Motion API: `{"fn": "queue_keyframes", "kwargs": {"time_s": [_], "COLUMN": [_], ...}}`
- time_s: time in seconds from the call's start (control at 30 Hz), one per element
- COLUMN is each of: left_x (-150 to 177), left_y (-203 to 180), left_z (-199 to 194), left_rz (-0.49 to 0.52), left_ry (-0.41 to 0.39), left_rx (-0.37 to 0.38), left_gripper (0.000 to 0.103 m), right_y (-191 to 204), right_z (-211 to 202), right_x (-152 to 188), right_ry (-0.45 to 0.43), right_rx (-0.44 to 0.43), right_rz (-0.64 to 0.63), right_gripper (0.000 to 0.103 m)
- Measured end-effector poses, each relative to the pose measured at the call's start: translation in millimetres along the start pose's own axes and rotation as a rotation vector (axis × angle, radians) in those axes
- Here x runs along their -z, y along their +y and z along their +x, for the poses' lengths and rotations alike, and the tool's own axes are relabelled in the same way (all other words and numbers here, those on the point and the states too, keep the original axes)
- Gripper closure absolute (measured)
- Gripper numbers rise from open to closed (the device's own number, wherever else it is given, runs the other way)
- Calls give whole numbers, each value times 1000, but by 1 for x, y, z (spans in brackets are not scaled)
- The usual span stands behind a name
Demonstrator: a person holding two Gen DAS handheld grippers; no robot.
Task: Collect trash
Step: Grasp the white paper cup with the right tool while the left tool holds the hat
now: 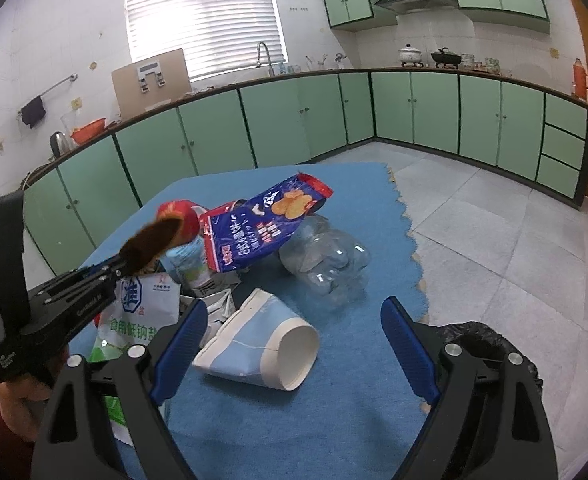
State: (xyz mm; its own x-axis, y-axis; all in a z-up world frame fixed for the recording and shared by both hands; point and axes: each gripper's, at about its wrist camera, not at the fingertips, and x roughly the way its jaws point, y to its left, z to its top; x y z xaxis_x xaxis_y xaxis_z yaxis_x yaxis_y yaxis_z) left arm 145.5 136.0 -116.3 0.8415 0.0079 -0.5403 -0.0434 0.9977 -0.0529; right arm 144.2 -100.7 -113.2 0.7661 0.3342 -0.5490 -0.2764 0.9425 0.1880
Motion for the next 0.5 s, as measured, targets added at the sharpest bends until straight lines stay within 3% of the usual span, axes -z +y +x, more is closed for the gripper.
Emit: {"fn": "queue_keyframes", "kwargs": {"time_s": [0.07,0.3,0.5], "left_x": [-2,-8,12], "left_y": [2,10,-5], "left_z": [-6,-40,-54], "left_rz": [3,-22,39], "left_ry": [-22,-94,-82], "left_rx": [-13,-45,-73], "left_gripper": [99,99,99], "right_y": [3,2,-1], "right_z": [1,4,8], "right_x": [1,4,18], "right_ry": [7,34,57], "right_rx": [-11,-40,-26], "right_rz": [-15,-43,-90], "right_gripper": [16,16,16]}}
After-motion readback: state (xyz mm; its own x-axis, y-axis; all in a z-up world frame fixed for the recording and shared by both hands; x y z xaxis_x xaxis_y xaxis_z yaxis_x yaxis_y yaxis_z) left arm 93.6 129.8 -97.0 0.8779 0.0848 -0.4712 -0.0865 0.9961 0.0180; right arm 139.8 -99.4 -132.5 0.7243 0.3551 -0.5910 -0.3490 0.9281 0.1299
